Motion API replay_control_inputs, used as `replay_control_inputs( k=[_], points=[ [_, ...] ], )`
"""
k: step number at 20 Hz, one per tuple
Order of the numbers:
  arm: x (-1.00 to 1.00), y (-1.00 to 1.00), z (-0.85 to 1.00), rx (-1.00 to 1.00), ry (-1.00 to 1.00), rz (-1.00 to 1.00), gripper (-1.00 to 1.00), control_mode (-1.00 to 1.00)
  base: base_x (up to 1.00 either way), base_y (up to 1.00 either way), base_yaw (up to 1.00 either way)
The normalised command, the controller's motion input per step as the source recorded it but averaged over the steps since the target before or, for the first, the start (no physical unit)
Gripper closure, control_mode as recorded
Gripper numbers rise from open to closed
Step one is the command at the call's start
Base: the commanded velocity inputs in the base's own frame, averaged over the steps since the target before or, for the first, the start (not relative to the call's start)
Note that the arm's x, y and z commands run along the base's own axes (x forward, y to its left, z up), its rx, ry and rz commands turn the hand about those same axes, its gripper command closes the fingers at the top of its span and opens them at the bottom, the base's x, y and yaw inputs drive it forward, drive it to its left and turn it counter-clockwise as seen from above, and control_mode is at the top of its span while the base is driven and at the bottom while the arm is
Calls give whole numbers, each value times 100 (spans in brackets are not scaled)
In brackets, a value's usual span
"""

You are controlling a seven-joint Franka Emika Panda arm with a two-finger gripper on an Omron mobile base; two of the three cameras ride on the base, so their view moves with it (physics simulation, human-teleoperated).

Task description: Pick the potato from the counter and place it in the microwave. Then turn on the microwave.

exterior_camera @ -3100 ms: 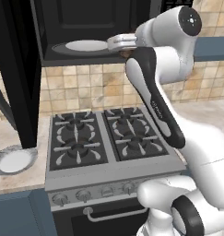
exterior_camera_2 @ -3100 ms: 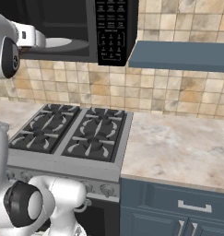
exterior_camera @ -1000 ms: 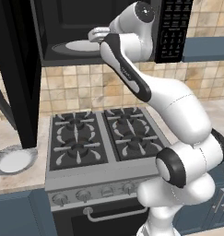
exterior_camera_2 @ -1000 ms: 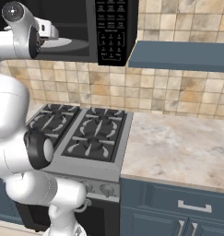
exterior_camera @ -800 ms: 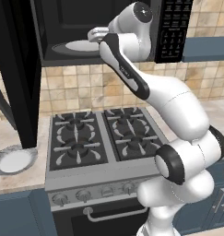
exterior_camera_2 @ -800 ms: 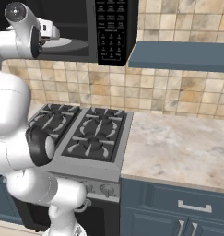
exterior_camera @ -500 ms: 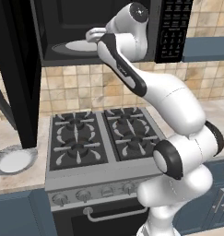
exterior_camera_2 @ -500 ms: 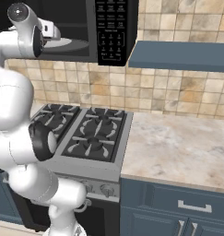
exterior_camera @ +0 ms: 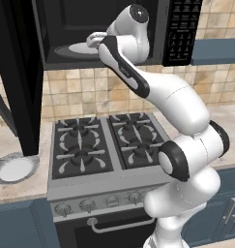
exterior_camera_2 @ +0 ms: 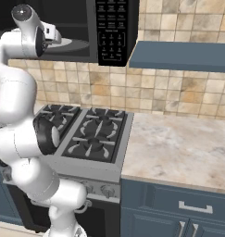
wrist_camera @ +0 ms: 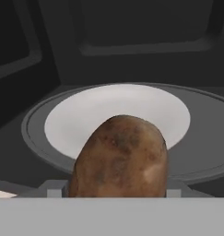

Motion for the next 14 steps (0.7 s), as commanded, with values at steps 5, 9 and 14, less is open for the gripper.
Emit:
replay_control_inputs(
  k=[5, 9, 14],
  points=[
    [23, 11, -1, 0, 3, 0, 100, -100, 0, 0, 0],
    [25, 11, -1, 0, 3, 0, 100, -100, 0, 0, 0],
    [20, 10, 0, 0, 1, 0, 100, -100, 0, 0, 0]
  ],
)
